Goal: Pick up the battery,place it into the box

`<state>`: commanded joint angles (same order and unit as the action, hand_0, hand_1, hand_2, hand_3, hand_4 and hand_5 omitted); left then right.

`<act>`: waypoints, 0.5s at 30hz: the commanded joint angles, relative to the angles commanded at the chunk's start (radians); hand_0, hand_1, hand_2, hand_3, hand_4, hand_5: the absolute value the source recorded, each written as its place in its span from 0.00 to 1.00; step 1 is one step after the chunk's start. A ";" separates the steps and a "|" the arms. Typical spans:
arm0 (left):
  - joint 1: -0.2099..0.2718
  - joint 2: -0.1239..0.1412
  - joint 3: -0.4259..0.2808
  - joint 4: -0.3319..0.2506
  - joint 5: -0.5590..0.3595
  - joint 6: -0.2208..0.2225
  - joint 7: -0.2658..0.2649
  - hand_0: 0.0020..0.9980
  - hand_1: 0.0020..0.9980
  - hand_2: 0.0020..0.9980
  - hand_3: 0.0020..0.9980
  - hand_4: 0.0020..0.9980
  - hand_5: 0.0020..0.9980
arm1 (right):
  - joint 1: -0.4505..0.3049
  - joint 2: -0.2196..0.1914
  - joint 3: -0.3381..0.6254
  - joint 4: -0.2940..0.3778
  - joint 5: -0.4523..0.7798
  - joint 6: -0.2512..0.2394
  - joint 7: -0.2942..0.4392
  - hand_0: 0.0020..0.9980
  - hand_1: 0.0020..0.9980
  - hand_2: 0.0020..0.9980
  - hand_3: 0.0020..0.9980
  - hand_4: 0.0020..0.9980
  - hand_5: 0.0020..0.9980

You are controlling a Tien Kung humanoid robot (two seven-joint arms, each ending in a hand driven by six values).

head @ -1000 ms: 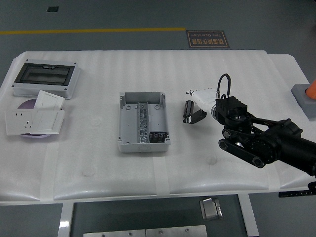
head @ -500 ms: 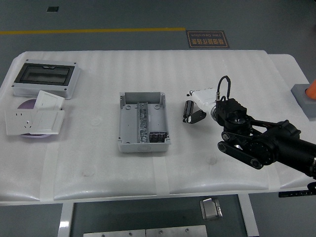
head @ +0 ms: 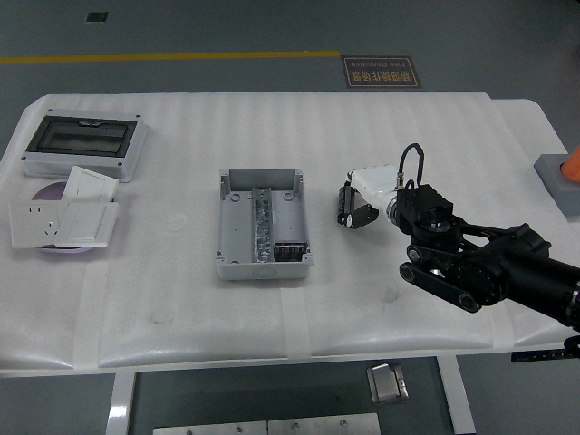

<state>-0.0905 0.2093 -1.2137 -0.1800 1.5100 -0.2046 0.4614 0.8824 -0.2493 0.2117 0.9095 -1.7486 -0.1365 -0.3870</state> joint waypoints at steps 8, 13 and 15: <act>-0.004 -0.003 0.001 0.000 0.000 0.014 -0.017 0.63 0.69 0.59 0.59 0.43 0.13 | -0.010 -0.020 0.047 0.046 -0.035 -0.026 0.009 0.69 0.64 0.63 0.66 0.68 0.34; -0.003 -0.003 -0.006 0.000 0.007 0.013 -0.014 0.63 0.69 0.59 0.59 0.43 0.13 | -0.044 -0.045 0.133 0.146 -0.055 -0.043 -0.003 0.67 0.63 0.61 0.65 0.68 0.36; -0.002 -0.004 -0.016 0.000 0.027 0.010 -0.010 0.63 0.69 0.59 0.59 0.43 0.13 | -0.068 -0.046 0.172 0.191 -0.057 -0.065 -0.006 0.67 0.63 0.61 0.65 0.68 0.36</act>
<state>-0.0922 0.2049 -1.2302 -0.1802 1.5369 -0.1951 0.4512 0.8143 -0.2950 0.3835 1.1004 -1.8056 -0.2011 -0.3934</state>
